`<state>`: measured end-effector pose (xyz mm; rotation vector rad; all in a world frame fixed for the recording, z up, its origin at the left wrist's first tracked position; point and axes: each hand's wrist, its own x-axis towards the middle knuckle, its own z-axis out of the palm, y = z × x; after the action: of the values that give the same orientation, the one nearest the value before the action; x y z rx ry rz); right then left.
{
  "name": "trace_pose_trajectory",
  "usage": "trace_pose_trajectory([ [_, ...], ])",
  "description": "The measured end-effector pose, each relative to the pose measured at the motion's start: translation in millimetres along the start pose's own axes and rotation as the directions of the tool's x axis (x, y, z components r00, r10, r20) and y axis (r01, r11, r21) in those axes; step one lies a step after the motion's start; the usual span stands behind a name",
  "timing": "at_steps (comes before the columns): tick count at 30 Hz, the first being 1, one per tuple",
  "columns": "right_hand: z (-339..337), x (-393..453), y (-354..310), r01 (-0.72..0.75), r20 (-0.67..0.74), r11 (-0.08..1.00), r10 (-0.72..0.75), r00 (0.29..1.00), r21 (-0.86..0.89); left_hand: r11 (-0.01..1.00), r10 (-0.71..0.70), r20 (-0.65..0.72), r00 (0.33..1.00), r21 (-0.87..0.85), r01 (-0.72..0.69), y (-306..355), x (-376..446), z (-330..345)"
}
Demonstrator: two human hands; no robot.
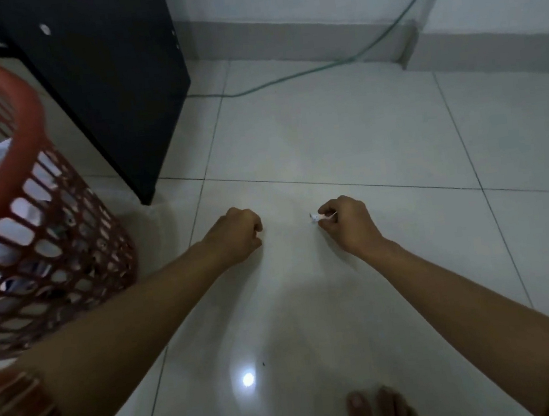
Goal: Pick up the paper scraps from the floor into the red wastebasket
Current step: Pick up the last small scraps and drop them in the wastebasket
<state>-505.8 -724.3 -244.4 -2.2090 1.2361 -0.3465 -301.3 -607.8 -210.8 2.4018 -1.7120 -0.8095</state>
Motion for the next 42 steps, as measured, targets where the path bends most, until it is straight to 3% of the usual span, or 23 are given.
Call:
trace_pose_trajectory([
  [7,25.3,5.3,7.4,-0.016,-0.018,1.000,0.016,1.000,0.001,0.998,-0.039,-0.054,0.998,-0.046,0.036,3.6,8.4,28.6],
  [11,31.8,8.5,6.1,0.061,-0.076,0.997,-0.064,0.995,-0.041,0.992,-0.064,-0.110,0.992,-0.120,0.050,6.0,11.4,35.4],
  [16,46.8,2.4,4.1,0.197,-0.092,0.952,-0.224,0.970,-0.236,0.976,-0.063,-0.166,0.984,-0.215,0.026,0.2,13.6,39.7],
  [23,39.1,12.5,-0.1,0.341,0.066,0.867,-0.341,0.938,-0.364,0.969,-0.080,-0.310,0.947,-0.246,0.002,-5.2,14.0,45.9],
  [25,39.4,17.5,5.4,0.354,0.080,0.876,-0.347,0.934,-0.328,0.972,-0.109,-0.346,0.932,-0.235,0.026,-8.5,15.0,47.6],
  [27,40.5,21.0,15.7,0.304,-0.006,0.929,-0.312,0.950,-0.211,0.977,-0.126,-0.360,0.924,-0.208,0.052,-10.2,16.2,48.0],
  [32,36.5,11.1,17.9,0.113,-0.177,0.982,-0.085,0.980,0.154,0.976,-0.126,-0.403,0.907,-0.213,0.041,-11.8,21.3,49.0],
  [38,36.1,13.5,12.5,0.029,-0.204,0.980,0.012,0.979,0.195,0.974,-0.111,-0.450,0.886,-0.227,0.007,-15.0,30.3,45.5],
  [42,36.0,12.3,8.6,0.033,-0.195,0.988,-0.003,0.981,0.152,0.974,-0.093,-0.485,0.870,-0.226,-0.022,-15.5,31.8,46.5],
])
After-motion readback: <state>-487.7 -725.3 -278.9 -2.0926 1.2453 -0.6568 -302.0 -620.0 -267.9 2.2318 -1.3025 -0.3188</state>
